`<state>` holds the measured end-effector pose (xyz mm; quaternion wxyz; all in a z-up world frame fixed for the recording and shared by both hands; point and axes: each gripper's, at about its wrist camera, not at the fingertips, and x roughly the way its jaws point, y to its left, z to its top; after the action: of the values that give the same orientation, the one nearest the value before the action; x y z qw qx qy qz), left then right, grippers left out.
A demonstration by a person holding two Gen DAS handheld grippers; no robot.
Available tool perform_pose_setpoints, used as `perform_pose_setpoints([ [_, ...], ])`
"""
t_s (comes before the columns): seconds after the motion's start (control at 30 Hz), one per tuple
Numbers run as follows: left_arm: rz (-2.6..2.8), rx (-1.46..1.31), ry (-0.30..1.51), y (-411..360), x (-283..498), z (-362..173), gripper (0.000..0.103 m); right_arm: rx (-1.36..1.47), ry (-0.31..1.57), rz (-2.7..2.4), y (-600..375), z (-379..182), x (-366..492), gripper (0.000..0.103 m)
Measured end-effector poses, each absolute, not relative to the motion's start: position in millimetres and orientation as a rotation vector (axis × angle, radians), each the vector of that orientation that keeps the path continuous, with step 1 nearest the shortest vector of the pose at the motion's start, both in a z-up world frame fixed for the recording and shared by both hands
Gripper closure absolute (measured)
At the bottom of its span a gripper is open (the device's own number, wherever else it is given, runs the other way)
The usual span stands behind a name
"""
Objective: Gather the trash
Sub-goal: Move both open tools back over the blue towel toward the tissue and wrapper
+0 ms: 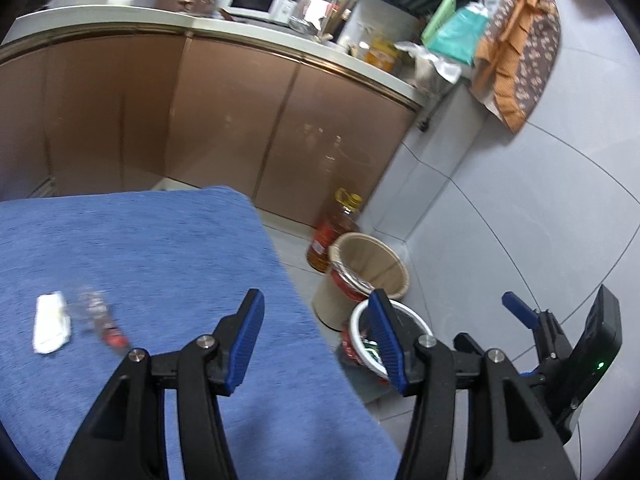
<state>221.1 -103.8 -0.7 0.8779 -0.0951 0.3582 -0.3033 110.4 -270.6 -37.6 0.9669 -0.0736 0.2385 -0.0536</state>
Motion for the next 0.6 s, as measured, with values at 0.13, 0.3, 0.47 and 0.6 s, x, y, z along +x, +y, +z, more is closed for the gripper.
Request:
perform_pose_setpoints([
  [0.13,-0.570,-0.202,0.733,-69.1,216.8,-1.2,0.051,-0.166,0.462,-0.056,-248.9,-29.9,111.4,0.000],
  [0.3,-0.489,-0.191,0.724,-24.4,210.5,-8.6,0.050,-0.179,0.458,0.015,-222.3,-23.4,112.4,0.000],
  [0.47,-0.394,-0.198,0.728,28.5,204.7,-22.4,0.050,-0.188,0.470,0.095,-195.5,-20.7,119.9,0.000],
  [0.6,-0.290,-0.197,0.735,79.4,199.8,-34.0,0.050,-0.176,0.494,0.170,-176.6,-23.5,130.3,0.000],
])
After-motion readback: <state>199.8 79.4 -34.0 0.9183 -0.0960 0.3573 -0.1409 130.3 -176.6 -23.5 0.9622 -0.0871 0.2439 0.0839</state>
